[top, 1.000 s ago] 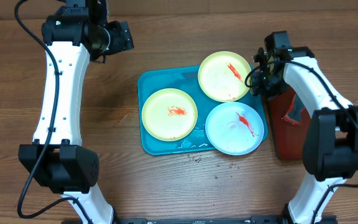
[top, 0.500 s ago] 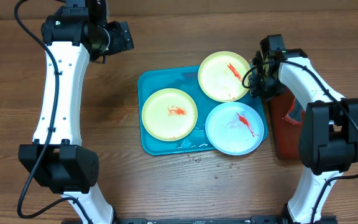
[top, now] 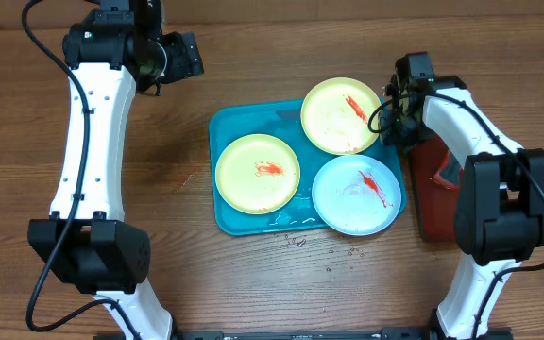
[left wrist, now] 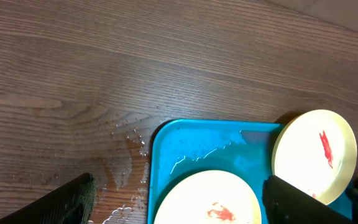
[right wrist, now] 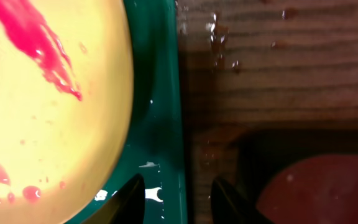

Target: Clean dirty plates on tray and stack at the side

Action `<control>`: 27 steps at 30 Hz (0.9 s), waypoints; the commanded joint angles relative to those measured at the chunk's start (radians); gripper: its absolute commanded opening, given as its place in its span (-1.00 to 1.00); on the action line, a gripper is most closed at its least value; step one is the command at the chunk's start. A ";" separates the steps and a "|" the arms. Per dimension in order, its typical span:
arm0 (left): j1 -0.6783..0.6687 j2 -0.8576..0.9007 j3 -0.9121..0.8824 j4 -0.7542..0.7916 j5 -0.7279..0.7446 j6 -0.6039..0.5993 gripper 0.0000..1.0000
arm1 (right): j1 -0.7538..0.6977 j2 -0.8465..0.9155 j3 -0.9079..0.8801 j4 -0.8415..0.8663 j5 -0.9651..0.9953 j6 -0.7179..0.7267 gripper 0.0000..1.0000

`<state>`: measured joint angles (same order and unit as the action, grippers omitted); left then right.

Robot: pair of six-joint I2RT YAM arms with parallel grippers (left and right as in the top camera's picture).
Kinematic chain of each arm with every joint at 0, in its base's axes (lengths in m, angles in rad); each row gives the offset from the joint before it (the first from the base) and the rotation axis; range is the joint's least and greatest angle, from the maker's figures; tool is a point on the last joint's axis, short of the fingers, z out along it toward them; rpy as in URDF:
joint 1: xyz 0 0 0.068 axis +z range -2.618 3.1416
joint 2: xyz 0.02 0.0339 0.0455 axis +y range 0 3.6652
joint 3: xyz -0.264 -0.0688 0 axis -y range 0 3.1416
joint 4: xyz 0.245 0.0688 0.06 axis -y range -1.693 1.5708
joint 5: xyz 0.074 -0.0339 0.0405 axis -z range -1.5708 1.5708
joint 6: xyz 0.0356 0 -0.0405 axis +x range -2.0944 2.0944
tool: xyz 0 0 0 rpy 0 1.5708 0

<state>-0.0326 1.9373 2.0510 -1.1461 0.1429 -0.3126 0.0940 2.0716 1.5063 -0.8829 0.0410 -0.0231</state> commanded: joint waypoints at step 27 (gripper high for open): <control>-0.007 -0.001 0.027 -0.009 0.003 -0.002 0.76 | 0.002 0.012 -0.104 -0.012 -0.020 0.154 -0.92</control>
<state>-0.0326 1.9377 2.0510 -1.1545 0.1429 -0.3122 0.0906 2.0640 1.4296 -0.8505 0.0124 0.0246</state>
